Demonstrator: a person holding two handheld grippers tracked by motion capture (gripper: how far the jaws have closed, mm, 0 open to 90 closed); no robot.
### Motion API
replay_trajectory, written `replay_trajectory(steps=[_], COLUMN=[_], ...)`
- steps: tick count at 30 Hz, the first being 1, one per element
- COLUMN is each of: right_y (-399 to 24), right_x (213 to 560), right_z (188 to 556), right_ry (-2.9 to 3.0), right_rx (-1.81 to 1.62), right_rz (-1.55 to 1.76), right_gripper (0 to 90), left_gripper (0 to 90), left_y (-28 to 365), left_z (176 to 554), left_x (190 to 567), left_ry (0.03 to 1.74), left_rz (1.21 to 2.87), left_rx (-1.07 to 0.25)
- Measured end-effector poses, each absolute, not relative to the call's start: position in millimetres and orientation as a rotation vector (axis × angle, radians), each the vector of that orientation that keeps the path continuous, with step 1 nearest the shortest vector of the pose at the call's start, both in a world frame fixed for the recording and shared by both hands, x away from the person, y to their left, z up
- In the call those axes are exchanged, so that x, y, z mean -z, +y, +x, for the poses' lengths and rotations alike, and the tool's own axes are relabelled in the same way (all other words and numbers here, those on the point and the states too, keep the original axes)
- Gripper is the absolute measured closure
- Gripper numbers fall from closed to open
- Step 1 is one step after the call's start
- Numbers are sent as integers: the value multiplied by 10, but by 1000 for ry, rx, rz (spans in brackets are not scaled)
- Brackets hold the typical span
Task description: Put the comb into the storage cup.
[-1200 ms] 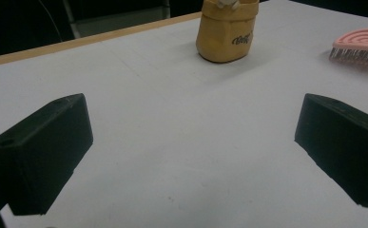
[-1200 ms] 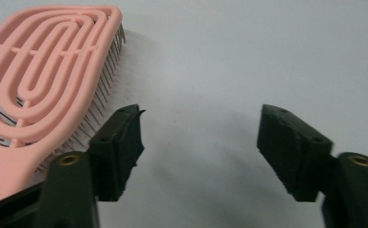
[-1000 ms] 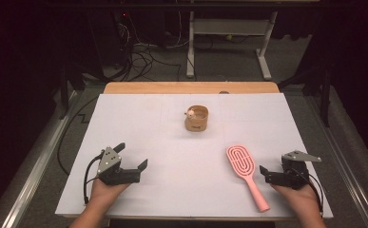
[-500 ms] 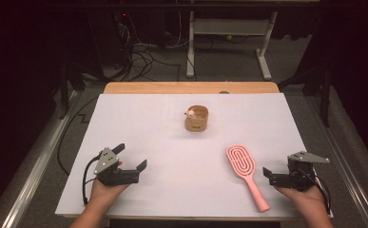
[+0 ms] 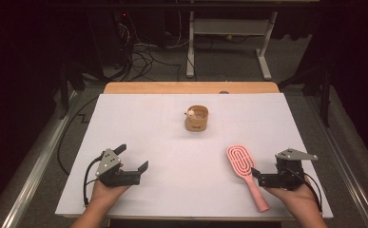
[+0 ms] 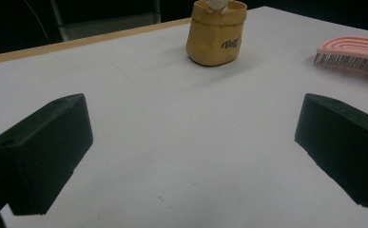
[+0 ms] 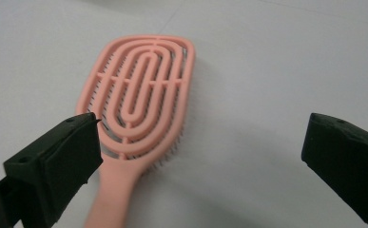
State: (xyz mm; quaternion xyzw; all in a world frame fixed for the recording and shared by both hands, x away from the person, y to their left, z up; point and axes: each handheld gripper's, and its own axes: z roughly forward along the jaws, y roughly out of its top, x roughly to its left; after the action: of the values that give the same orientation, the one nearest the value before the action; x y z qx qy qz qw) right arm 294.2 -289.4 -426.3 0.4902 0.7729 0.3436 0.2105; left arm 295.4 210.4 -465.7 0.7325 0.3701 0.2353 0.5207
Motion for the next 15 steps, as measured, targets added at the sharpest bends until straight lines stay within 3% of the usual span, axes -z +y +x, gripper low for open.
replay_trajectory(steps=[15], right_y=[-2335], right_x=[4302], right_z=[3181], right_ry=[2232], right_rx=[-830], right_rz=[1346], right_gripper=[3], left_gripper=[0], left_y=[2135], left_z=[2956], left_x=[4647], left_ry=[894], left_rz=[1737], left_rx=[-581])
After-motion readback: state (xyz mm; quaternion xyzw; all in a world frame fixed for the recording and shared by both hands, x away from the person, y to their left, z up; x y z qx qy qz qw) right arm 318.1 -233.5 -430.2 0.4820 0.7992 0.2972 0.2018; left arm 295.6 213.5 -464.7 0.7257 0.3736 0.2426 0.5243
